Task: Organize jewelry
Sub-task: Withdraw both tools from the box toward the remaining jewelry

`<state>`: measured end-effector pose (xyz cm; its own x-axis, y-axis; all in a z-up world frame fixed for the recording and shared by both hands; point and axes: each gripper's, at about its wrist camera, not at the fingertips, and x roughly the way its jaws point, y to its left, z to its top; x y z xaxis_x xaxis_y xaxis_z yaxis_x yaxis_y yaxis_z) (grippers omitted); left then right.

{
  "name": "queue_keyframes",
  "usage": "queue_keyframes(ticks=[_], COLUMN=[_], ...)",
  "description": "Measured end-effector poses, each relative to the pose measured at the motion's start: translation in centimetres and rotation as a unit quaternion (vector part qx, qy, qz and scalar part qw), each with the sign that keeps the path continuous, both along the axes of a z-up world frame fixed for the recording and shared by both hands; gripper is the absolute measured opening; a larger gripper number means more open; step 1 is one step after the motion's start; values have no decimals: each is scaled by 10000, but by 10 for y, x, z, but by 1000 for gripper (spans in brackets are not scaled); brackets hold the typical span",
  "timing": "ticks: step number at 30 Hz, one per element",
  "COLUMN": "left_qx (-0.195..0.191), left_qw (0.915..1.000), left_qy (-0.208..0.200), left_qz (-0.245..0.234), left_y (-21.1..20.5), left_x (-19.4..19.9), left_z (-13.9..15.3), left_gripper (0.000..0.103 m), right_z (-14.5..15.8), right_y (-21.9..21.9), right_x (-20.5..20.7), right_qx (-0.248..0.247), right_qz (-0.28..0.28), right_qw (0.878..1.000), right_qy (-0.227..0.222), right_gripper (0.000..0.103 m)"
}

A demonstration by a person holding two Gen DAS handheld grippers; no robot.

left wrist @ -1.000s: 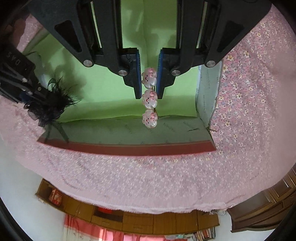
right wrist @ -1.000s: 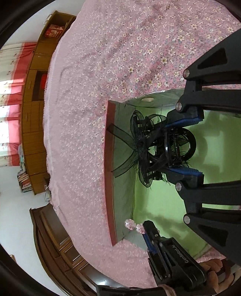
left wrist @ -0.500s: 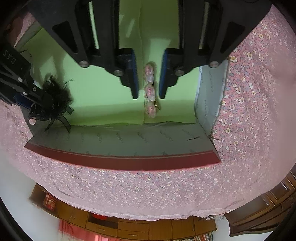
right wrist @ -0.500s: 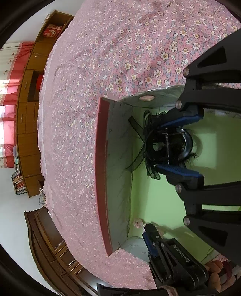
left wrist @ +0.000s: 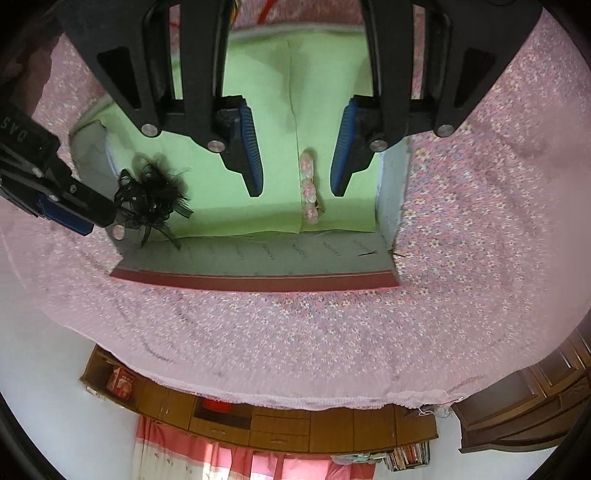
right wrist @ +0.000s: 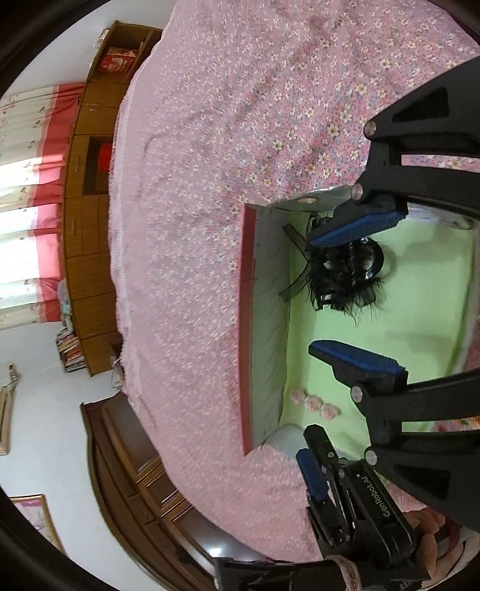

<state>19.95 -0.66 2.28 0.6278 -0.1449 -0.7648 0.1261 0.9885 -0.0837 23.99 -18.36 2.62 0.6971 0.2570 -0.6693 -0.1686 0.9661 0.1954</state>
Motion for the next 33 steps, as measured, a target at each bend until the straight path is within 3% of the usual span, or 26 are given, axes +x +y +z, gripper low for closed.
queue_keyframes(ticks=[15,33], left_qx=[-185,-245], left_qw=[9995,9990], left_qy=[-50,183], left_qz=[237,327], left_y=[33,56], left_x=[-55,-114], left_z=[19,3], left_gripper=[31,32], right_z=[30,12], right_y=[-4,-17], right_x=[-68,-127], right_qx=[187,269], right_qz=[151,150], right_qw=[9992,9995], right_qy=[-315,-118], right_gripper=[58,59])
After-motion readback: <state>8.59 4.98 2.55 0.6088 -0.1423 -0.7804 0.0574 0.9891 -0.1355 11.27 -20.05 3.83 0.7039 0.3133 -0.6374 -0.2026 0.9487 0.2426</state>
